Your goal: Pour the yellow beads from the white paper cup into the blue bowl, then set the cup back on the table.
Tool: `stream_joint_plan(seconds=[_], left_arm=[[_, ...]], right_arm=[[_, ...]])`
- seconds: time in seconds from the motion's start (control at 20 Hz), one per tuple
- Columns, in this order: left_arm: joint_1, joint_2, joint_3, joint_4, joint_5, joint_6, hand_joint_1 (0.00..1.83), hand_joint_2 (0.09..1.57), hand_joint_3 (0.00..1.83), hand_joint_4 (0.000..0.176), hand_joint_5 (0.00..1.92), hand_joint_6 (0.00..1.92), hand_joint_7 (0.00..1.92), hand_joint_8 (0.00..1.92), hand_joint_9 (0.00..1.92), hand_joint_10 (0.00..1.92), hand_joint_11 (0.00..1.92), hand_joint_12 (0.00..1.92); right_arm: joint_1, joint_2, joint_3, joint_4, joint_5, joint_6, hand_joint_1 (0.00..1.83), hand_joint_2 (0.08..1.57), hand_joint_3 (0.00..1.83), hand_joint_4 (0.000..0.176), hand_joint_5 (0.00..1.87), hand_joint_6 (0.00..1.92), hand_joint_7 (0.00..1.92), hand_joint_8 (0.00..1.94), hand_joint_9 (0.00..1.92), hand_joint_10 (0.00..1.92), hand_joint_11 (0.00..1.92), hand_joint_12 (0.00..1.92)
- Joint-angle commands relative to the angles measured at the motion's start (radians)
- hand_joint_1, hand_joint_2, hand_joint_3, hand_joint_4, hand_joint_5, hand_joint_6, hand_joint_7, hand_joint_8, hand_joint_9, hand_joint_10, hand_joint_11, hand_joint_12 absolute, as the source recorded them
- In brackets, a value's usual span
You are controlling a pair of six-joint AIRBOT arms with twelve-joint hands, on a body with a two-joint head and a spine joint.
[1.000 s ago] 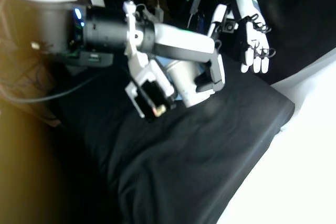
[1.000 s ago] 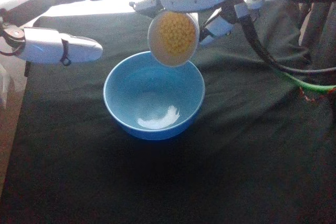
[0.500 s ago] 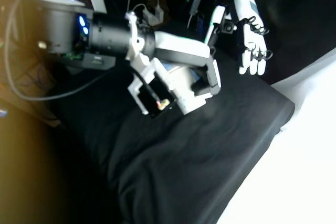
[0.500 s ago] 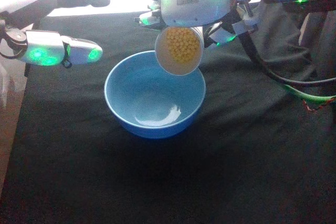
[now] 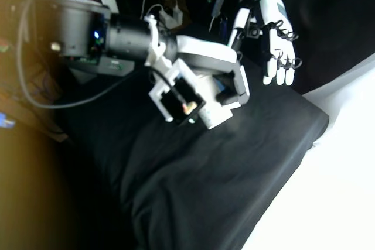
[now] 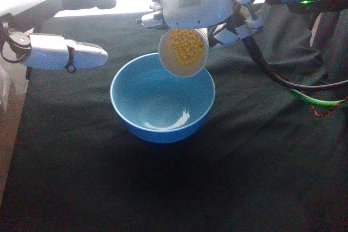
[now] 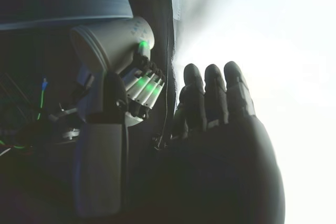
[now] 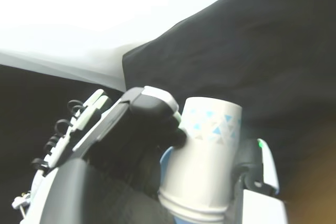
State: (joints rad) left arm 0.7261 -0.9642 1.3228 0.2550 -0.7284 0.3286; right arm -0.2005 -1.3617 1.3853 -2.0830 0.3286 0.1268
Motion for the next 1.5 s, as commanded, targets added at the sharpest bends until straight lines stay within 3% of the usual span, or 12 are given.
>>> stream_joint_plan(seconds=[0.0,0.6,0.85,1.05,1.45], left_arm=[[-0.015,-0.006,0.005,-0.034,-0.107,-0.006,0.90,1.11,0.00,0.000,0.13,0.00,0.37,0.00,0.18,0.00,0.00,0.19],[-0.016,-0.010,0.006,-0.033,-0.112,-0.009,0.89,1.12,0.00,0.000,0.12,0.00,0.36,0.00,0.18,0.00,0.00,0.16],[-0.018,-0.010,0.006,-0.033,-0.122,-0.017,0.90,1.11,0.00,0.000,0.13,0.00,0.37,0.00,0.20,0.00,0.00,0.26],[-0.020,-0.010,0.006,-0.033,-0.124,-0.020,0.89,1.12,0.00,0.000,0.12,0.00,0.37,0.00,0.17,0.00,0.00,0.12],[-0.019,-0.010,0.006,-0.033,-0.130,-0.024,0.93,1.11,0.00,0.000,0.14,0.00,0.39,0.00,0.20,0.00,0.00,0.27]], right_arm=[[0.018,0.000,-0.002,0.008,-0.049,-0.011,1.11,1.07,0.76,0.000,0.40,1.85,0.70,1.94,0.80,1.92,0.98,1.92],[0.056,0.004,-0.014,-0.032,-0.056,-0.011,1.11,1.07,0.76,0.000,0.40,1.85,0.70,1.94,0.80,1.92,0.98,1.92],[0.046,-0.003,-0.014,-0.048,-0.056,-0.011,1.11,1.07,0.76,0.000,0.40,1.85,0.70,1.94,0.80,1.92,0.98,1.92],[0.029,-0.016,-0.005,-0.048,-0.056,-0.011,1.11,1.07,0.76,0.000,0.40,1.85,0.70,1.94,0.80,1.92,0.98,1.92],[-0.014,-0.037,0.013,-0.047,-0.060,-0.011,1.11,1.07,0.76,0.000,0.40,1.85,0.70,1.94,0.80,1.92,0.98,1.92]])
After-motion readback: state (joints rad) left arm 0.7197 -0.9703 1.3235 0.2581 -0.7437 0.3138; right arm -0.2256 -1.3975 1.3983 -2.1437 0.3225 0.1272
